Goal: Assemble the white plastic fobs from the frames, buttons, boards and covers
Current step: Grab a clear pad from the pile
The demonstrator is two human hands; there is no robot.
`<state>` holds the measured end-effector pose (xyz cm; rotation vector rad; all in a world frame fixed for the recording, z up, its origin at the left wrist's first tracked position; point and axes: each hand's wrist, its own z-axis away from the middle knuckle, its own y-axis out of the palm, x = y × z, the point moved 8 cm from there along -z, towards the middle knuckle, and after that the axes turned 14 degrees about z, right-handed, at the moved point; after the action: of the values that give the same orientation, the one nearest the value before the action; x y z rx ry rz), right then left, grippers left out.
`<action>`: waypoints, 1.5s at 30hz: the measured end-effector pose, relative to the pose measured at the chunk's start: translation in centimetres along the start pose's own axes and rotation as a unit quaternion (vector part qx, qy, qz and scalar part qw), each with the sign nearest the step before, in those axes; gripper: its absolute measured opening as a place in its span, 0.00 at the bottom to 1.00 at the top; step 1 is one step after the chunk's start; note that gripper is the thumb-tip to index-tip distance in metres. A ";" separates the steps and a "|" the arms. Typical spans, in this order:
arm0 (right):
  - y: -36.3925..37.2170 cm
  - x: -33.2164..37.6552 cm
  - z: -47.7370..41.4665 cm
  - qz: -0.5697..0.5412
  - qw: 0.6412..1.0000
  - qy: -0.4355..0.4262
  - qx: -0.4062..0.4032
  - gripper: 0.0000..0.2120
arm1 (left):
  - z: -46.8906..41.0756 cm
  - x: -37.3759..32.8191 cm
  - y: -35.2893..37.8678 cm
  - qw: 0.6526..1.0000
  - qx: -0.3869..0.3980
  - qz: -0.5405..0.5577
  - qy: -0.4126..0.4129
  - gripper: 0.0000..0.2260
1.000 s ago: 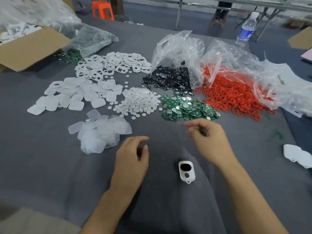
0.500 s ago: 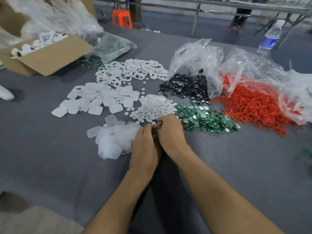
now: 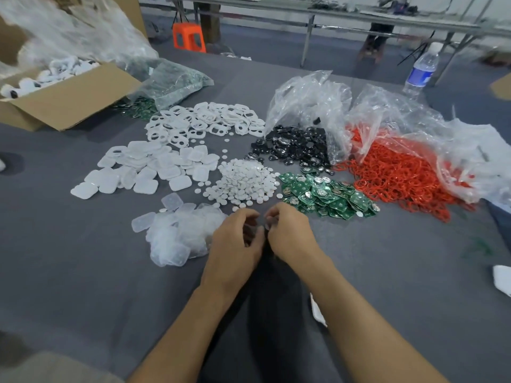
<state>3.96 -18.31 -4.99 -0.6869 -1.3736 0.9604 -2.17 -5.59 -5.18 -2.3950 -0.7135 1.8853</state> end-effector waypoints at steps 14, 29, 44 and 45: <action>-4.9 -5.1 9.8 -0.181 0.980 -0.003 -0.080 0.09 | 5.6 -1.2 4.5 0.912 0.052 0.362 -0.185 0.07; -7.3 -8.0 13.7 -0.040 0.990 -0.054 -0.123 0.10 | 8.9 -4.2 5.1 0.978 0.161 0.128 -0.037 0.20; -4.8 -7.1 14.0 0.167 0.971 -0.173 0.003 0.09 | 10.2 -2.9 6.8 0.969 0.232 -0.059 0.054 0.39; -4.8 -7.1 13.7 0.168 0.970 -0.173 0.011 0.09 | 10.2 -2.9 6.7 0.969 0.231 -0.060 0.055 0.39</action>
<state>-8.40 -28.49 -2.79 -0.7760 -1.5760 1.4155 -9.78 -15.37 -7.24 -2.0890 -0.3507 1.6339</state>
